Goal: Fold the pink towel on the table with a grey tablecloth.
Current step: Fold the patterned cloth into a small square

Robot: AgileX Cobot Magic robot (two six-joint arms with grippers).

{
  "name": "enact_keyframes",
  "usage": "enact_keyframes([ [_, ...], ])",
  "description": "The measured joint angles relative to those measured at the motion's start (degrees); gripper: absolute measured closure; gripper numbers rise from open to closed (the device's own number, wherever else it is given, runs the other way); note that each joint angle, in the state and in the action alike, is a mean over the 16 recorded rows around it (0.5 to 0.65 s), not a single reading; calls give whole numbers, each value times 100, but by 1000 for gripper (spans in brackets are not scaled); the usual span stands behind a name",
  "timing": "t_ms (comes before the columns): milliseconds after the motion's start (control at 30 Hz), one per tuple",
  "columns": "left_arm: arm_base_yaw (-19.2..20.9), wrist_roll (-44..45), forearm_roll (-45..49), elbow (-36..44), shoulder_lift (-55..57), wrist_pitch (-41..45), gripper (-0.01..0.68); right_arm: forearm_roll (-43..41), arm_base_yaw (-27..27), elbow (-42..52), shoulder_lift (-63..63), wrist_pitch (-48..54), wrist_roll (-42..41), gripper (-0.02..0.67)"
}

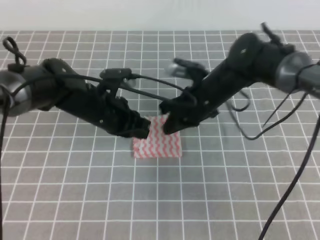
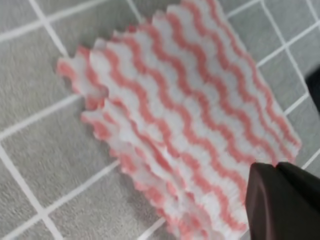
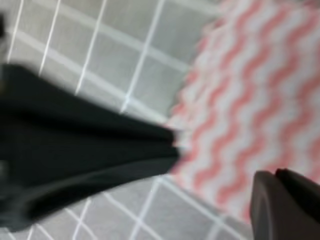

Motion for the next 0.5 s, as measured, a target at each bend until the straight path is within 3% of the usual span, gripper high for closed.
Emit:
enact_keyframes([
  [500,-1,-172,282,2,477,42,676,-318,321,1,327,98,142,664],
])
